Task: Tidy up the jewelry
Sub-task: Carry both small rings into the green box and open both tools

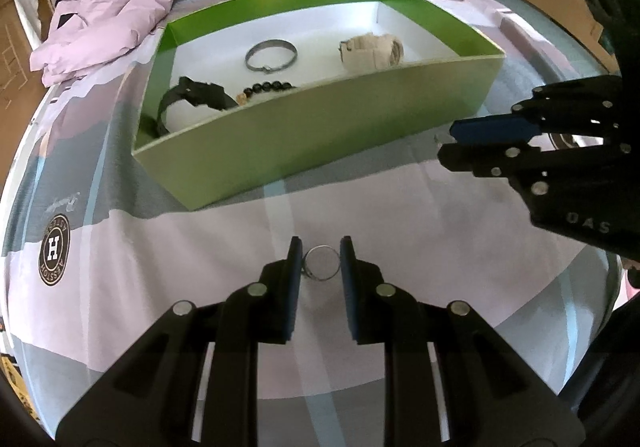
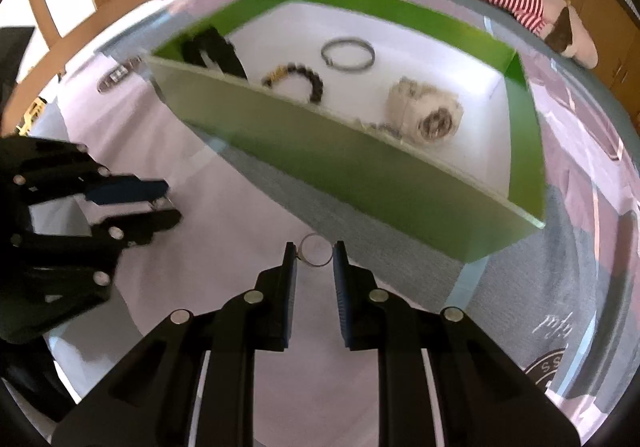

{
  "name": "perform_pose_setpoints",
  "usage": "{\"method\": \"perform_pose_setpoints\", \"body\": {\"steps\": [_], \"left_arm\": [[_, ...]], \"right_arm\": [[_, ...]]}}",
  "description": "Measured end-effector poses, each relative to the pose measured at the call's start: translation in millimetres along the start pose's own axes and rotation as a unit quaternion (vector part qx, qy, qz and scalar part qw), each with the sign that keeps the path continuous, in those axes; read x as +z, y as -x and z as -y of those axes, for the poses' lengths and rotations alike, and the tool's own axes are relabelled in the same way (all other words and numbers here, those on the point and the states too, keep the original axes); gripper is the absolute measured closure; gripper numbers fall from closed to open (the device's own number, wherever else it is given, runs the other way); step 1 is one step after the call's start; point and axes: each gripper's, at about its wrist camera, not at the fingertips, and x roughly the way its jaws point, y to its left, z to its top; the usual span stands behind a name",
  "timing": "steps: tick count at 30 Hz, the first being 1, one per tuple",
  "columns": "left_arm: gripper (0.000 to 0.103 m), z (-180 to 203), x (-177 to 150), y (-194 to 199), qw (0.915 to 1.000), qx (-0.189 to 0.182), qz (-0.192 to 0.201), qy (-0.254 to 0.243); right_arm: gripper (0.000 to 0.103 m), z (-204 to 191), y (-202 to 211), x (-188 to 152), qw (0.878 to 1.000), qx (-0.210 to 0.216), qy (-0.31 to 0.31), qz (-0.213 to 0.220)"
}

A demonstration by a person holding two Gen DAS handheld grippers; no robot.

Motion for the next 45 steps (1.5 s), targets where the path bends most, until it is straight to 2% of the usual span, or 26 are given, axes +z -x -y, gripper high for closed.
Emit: {"method": "perform_pose_setpoints", "body": {"steps": [5, 9, 12, 14, 17, 20, 22, 27, 31, 45], "left_arm": [[0.084, -6, 15, 13, 0.9996, 0.003, 0.024, 0.017], [0.084, -17, 32, 29, 0.9968, 0.018, 0.062, 0.047], [0.084, -15, 47, 34, 0.995, 0.046, 0.077, 0.044], [0.084, -14, 64, 39, 0.9936, 0.056, 0.09, 0.039], [0.084, -16, 90, 41, 0.992, 0.053, 0.109, 0.035], [0.084, -19, 112, 28, 0.9905, 0.066, 0.116, 0.032], [0.084, -25, 116, 18, 0.9915, 0.056, 0.107, 0.047], [0.084, -34, 106, 2, 0.993, 0.062, 0.083, 0.057], [0.084, -39, 103, -3, 0.993, 0.054, 0.079, 0.07], [0.083, -46, 99, -14, 0.9926, 0.061, 0.07, 0.079]], "right_arm": [[0.084, 5, 14, 8, 0.999, 0.007, -0.014, 0.028], [0.084, 13, 45, 19, 0.996, 0.004, -0.032, 0.087], [0.085, 31, 73, 33, 0.986, 0.002, -0.072, 0.148], [0.084, 40, 81, 41, 0.981, 0.001, -0.093, 0.169], [0.084, 53, 80, 53, 0.973, -0.002, -0.127, 0.191], [0.084, 59, 64, 60, 0.974, -0.012, -0.138, 0.18], [0.084, 62, 50, 62, 0.977, -0.024, -0.134, 0.165], [0.084, 67, 22, 66, 0.98, -0.031, -0.143, 0.135], [0.084, 58, 2, 68, 0.984, -0.037, -0.133, 0.116], [0.084, 48, -11, 66, 0.987, -0.037, -0.121, 0.094]]}}
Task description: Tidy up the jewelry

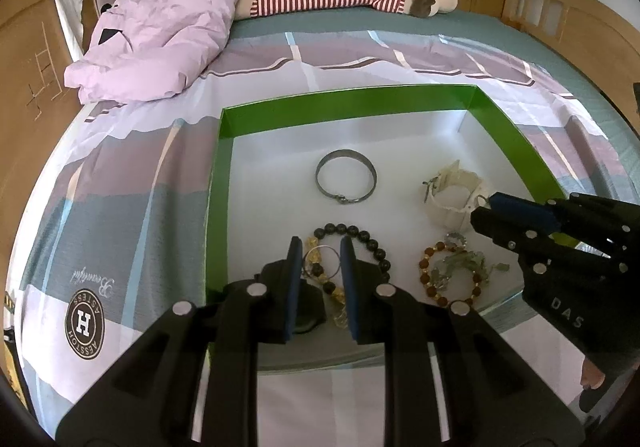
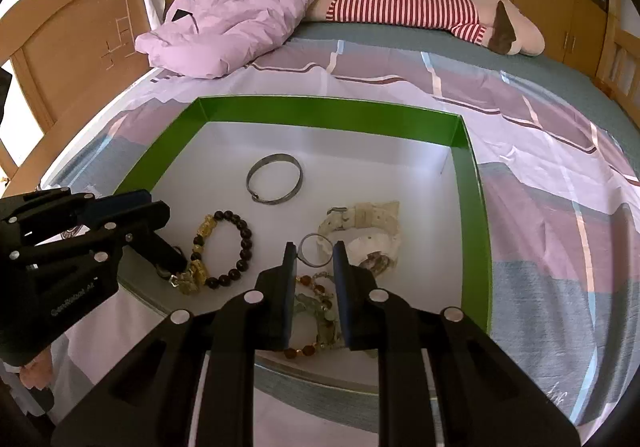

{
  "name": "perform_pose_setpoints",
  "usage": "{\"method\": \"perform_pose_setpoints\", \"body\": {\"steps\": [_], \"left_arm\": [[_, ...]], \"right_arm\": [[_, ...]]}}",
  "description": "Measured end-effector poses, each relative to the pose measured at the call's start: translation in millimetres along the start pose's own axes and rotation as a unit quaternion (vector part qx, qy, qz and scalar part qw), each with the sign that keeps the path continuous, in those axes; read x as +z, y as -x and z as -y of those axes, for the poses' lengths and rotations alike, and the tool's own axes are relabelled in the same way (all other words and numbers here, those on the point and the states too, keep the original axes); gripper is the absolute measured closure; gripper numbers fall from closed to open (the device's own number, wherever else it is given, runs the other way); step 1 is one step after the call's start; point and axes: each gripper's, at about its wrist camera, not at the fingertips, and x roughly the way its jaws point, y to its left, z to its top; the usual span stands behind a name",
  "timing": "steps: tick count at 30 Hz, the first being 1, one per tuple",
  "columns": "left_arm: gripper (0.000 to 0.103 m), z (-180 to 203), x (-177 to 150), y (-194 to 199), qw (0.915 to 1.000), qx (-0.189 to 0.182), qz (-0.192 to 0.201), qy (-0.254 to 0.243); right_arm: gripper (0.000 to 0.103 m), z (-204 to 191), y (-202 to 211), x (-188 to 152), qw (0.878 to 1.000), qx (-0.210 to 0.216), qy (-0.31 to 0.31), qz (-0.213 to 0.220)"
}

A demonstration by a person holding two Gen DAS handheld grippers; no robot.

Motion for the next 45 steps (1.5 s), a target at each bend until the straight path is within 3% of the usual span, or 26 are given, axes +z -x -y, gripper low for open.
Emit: {"method": "perform_pose_setpoints", "body": {"steps": [2, 3, 4, 6, 8, 11, 13, 16, 22, 27, 45], "left_arm": [[0.076, 0, 0, 1, 1.0, -0.003, 0.002, 0.002], [0.066, 1, 0, 1, 1.0, -0.003, 0.002, 0.001], [0.056, 1, 0, 2, 1.0, 0.0, 0.005, 0.0], [0.046, 2, 1, 6, 0.9999, 0.002, 0.015, 0.0], [0.035, 3, 1, 11, 0.9998, 0.001, 0.02, 0.001], [0.028, 1, 2, 16, 0.9994, 0.015, 0.031, 0.008], [0.015, -4, 2, 20, 0.9984, 0.03, 0.042, 0.023], [0.005, -12, 3, 28, 0.9969, 0.032, 0.058, 0.043], [0.003, -11, 3, 34, 0.9957, 0.054, 0.063, 0.041], [0.003, -13, 2, 34, 0.9961, 0.05, 0.058, 0.044], [0.003, -14, 0, 31, 0.9963, 0.051, 0.052, 0.047]], "right_arm": [[0.084, 1, 0, 0, 1.0, 0.003, -0.001, -0.003], [0.083, 1, 0, 0, 1.0, 0.003, -0.002, -0.002], [0.075, 1, 1, 1, 1.0, 0.002, -0.002, -0.001], [0.062, 2, 5, 2, 1.0, 0.003, -0.006, 0.008], [0.057, 3, 9, 2, 1.0, 0.005, -0.012, 0.02], [0.036, 5, 20, 3, 0.998, -0.01, -0.021, 0.052], [0.024, 7, 30, 4, 0.996, -0.029, -0.029, 0.084], [0.001, 10, 43, 5, 0.991, -0.045, -0.044, 0.122], [0.001, 15, 52, 3, 0.986, -0.062, -0.065, 0.144], [0.001, 12, 51, 3, 0.986, -0.082, -0.054, 0.137], [0.001, 13, 49, -1, 0.987, -0.082, -0.041, 0.133]]}}
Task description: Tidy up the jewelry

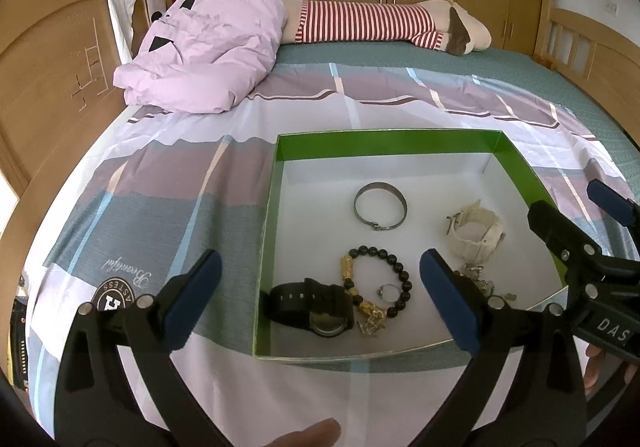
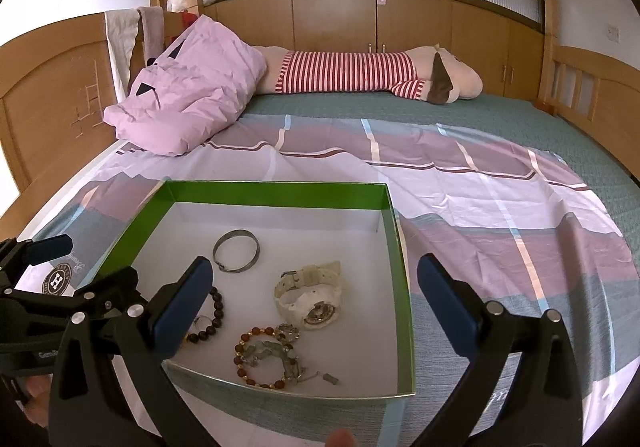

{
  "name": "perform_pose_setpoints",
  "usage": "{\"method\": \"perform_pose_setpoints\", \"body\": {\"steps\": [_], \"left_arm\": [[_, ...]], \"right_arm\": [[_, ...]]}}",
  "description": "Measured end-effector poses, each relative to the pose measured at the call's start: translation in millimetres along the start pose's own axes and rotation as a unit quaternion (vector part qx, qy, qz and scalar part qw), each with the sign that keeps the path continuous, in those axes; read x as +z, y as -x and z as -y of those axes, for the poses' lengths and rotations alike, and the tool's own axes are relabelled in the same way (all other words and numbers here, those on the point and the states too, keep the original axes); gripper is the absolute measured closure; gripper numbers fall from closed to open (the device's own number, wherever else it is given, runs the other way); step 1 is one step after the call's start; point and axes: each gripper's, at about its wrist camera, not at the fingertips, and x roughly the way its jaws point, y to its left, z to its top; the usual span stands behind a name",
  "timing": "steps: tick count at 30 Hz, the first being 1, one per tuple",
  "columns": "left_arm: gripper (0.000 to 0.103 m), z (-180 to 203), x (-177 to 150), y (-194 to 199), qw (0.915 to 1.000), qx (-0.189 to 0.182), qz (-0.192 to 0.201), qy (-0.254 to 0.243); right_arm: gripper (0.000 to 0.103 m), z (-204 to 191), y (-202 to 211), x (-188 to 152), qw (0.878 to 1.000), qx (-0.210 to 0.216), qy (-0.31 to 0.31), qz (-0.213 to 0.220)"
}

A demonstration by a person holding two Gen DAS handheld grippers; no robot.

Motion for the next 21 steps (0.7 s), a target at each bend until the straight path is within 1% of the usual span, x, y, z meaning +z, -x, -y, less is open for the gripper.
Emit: {"method": "perform_pose_setpoints", "body": {"steps": [21], "left_arm": [[0.003, 0.6, -2.7, -2.7, 1.0, -0.001, -0.003, 0.002]], "right_arm": [[0.001, -0.4, -0.5, 0.4, 1.0, 0.001, 0.002, -0.001]]}}
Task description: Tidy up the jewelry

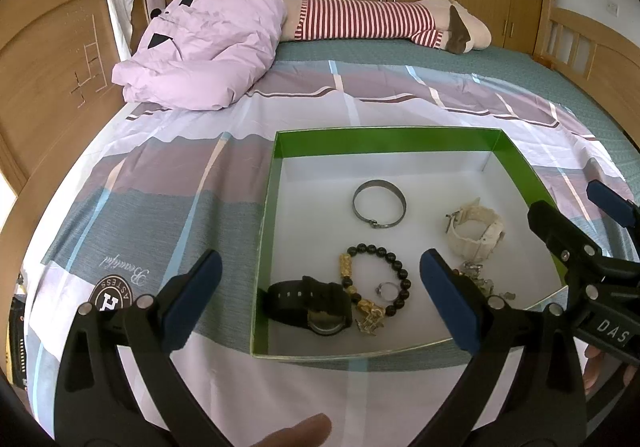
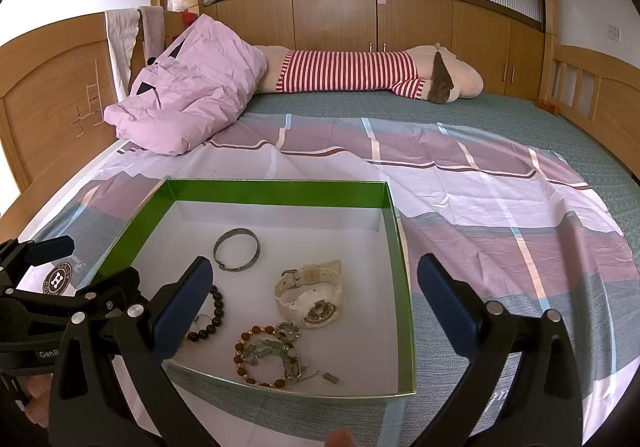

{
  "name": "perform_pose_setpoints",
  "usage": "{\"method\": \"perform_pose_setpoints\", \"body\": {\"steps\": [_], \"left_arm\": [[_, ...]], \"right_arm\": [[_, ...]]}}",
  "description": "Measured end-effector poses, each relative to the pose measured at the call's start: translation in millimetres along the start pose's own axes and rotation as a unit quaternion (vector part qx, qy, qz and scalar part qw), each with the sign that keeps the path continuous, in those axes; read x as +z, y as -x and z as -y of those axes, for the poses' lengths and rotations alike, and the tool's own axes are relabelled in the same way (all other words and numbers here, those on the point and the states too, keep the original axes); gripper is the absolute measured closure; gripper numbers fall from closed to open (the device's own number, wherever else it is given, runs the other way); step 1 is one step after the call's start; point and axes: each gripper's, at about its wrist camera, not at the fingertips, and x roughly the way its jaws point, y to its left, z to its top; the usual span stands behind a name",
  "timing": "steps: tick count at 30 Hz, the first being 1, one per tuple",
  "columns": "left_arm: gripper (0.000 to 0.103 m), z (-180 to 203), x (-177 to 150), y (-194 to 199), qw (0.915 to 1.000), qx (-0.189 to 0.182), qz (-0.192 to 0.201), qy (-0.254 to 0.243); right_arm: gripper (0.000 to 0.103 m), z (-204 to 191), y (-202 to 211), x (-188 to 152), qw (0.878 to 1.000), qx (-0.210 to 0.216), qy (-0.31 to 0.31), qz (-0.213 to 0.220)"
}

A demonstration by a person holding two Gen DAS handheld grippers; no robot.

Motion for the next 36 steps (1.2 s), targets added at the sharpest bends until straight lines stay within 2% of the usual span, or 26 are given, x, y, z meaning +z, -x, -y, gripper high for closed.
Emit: {"method": "perform_pose_setpoints", "body": {"steps": [36], "left_arm": [[0.003, -0.2, -2.7, -2.9, 1.0, 0.001, -0.006, 0.002]], "right_arm": [[0.001, -0.3, -1.6, -1.4, 1.0, -0.001, 0.003, -0.001]]}}
